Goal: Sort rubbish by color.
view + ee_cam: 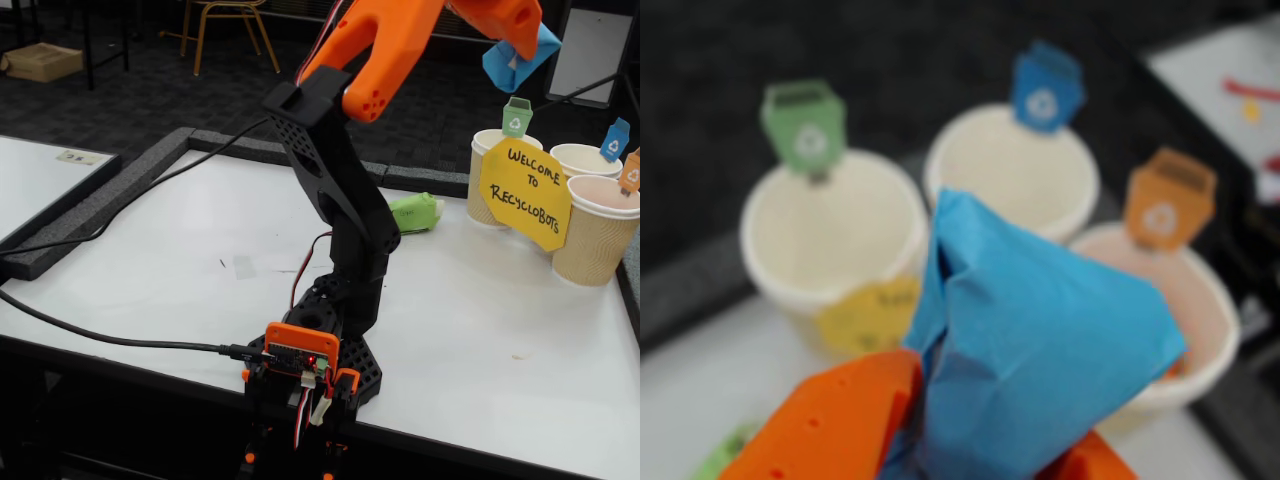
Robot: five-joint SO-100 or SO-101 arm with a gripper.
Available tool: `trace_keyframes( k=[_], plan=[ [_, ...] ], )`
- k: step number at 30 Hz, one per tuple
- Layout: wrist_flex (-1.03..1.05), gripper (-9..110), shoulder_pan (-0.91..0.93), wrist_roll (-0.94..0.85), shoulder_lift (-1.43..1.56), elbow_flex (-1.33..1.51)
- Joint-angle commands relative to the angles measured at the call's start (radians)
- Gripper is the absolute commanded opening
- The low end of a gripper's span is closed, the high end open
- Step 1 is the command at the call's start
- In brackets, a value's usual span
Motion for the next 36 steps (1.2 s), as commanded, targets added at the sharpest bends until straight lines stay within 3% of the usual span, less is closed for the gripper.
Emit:
trace_keyframes(
  k=[1,22,36],
  plan=[
    [-0.091,0,0.032,-0.051,-0.052,-0.057],
    [-0.546,0,0.083,-0.092,-0.769,-0.552],
    [-0.698,0,0.089,-0.135,-0.894,-0.571]
  ],
)
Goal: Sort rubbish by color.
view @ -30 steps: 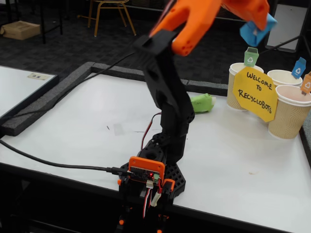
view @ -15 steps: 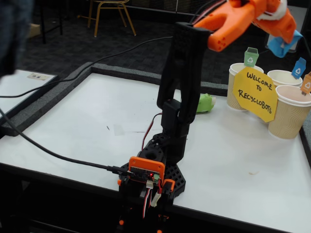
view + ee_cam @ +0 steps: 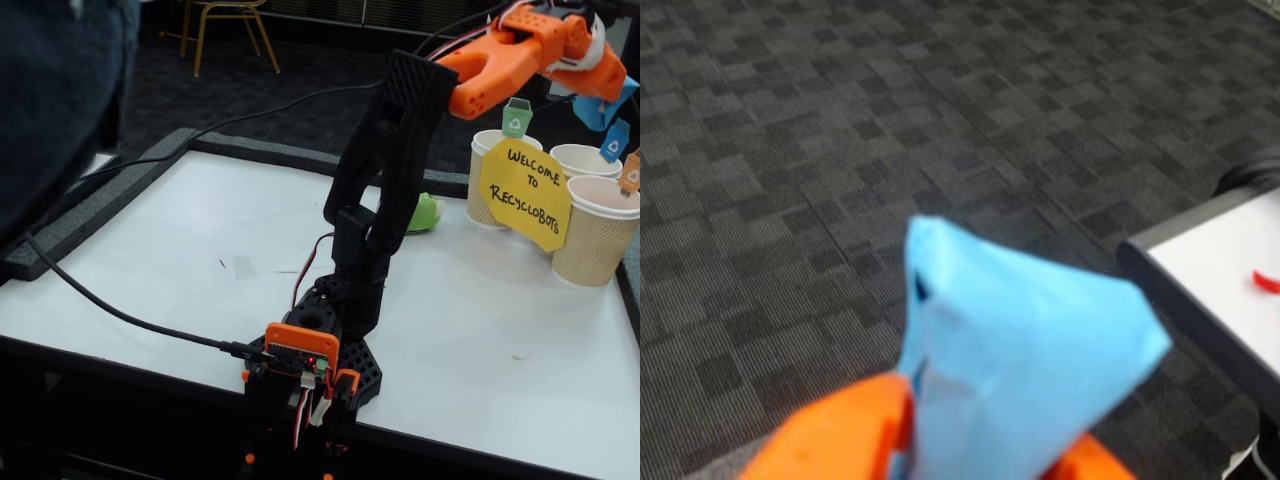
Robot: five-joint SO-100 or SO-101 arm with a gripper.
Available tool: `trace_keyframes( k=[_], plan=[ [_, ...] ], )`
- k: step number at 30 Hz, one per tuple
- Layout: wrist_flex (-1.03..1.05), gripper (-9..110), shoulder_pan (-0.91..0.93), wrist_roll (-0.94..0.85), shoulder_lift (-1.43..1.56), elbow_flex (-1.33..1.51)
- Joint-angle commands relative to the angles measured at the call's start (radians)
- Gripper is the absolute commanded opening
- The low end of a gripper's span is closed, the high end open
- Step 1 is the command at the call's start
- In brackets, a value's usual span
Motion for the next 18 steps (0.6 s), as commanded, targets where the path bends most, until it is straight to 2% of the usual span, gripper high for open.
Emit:
trace_keyframes(
  k=[1,11,18],
  plan=[
    [-0.043,0,0.034,-0.023,0.051,-0.155],
    [-0.058,21,0.043,-0.023,0.052,-0.156],
    [-0.048,21,0.051,-0.023,0.058,-0.164]
  ],
)
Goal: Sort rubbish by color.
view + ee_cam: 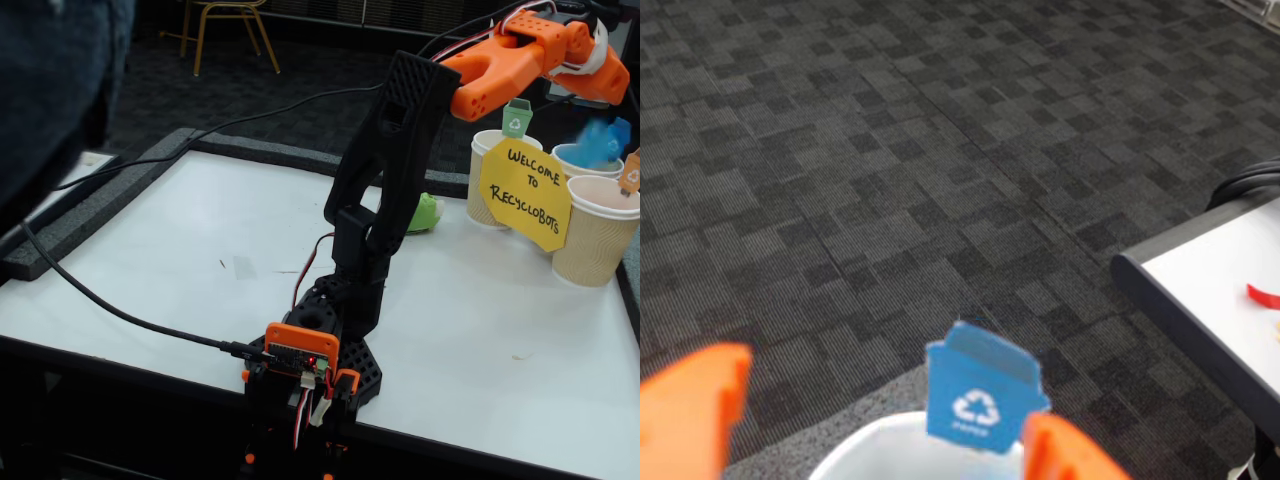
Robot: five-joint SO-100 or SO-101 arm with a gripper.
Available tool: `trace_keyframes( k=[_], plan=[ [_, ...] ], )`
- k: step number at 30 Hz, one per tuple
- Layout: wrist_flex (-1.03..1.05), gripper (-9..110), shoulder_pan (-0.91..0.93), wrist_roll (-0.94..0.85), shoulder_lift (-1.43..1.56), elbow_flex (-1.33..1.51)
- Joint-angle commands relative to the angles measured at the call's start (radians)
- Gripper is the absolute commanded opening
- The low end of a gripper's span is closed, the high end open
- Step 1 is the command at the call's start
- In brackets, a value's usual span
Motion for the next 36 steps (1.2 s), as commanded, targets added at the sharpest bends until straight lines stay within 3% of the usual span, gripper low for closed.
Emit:
trace_keyframes(
  k=[1,5,10,22,36],
  plan=[
    [-0.021,21,0.043,-0.023,0.061,-0.169],
    [0.044,17,0.044,-0.023,0.08,-0.196],
    [0.225,0,0.037,-0.012,0.224,-0.156],
    [0.845,0,-0.035,0.0,0.73,0.005],
    [0.922,0,-0.066,0.273,1.149,0.387]
  ],
)
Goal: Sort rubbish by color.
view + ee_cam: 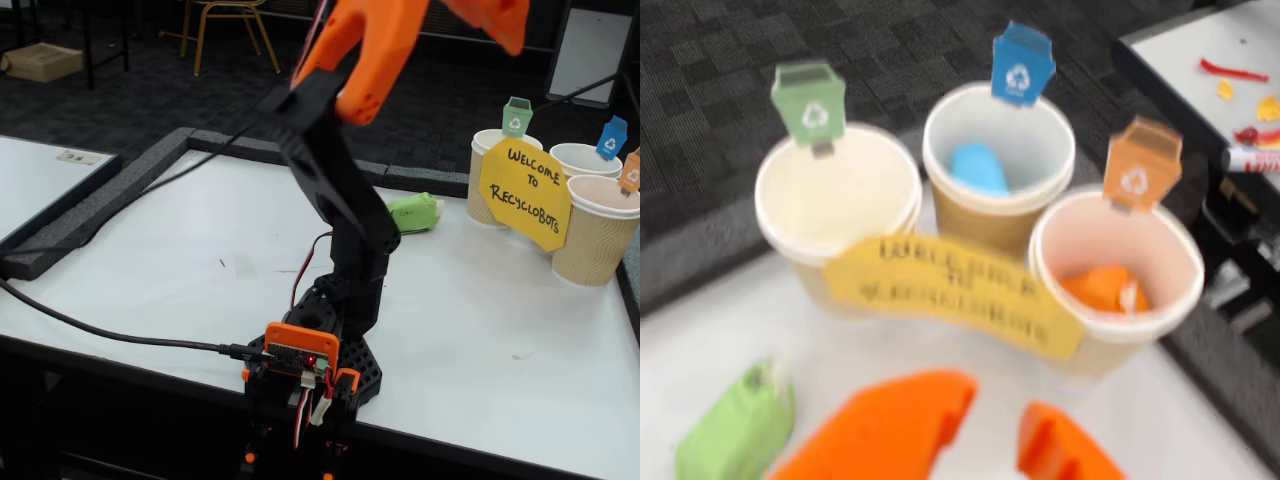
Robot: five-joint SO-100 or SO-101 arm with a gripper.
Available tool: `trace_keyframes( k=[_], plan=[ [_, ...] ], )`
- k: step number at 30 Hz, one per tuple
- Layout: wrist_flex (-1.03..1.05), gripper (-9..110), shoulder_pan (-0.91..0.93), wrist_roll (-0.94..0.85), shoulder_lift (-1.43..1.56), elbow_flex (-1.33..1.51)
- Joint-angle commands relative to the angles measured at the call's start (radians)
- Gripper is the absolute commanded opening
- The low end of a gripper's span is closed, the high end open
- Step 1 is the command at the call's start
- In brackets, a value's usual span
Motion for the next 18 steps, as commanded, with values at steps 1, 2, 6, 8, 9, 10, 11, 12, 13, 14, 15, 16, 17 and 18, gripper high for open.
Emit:
trace_keyframes(
  k=[1,2,6,8,9,10,11,12,13,14,15,16,17,18],
  plan=[
    [0.003,0,-0.017,0.069,0.144,0.091],
    [0.003,0,-0.018,0.083,0.163,0.118],
    [0.003,0,-0.038,0.166,0.219,0.204],
    [0.003,0,-0.057,0.21,0.236,0.232],
    [0.003,0,-0.067,0.233,0.242,0.244],
    [0.003,0,-0.078,0.262,0.245,0.253],
    [0.003,0,-0.094,0.291,0.249,0.262],
    [0.003,0,-0.107,0.314,0.249,0.27],
    [0.003,0,-0.123,0.344,0.249,0.273],
    [0.003,0,-0.143,0.37,0.249,0.282],
    [0.003,0,-0.163,0.382,0.249,0.296],
    [0.003,0,-0.179,0.383,0.249,0.313],
    [0.003,0,-0.196,0.383,0.249,0.331],
    [0.003,0,-0.212,0.385,0.247,0.348]
  ],
)
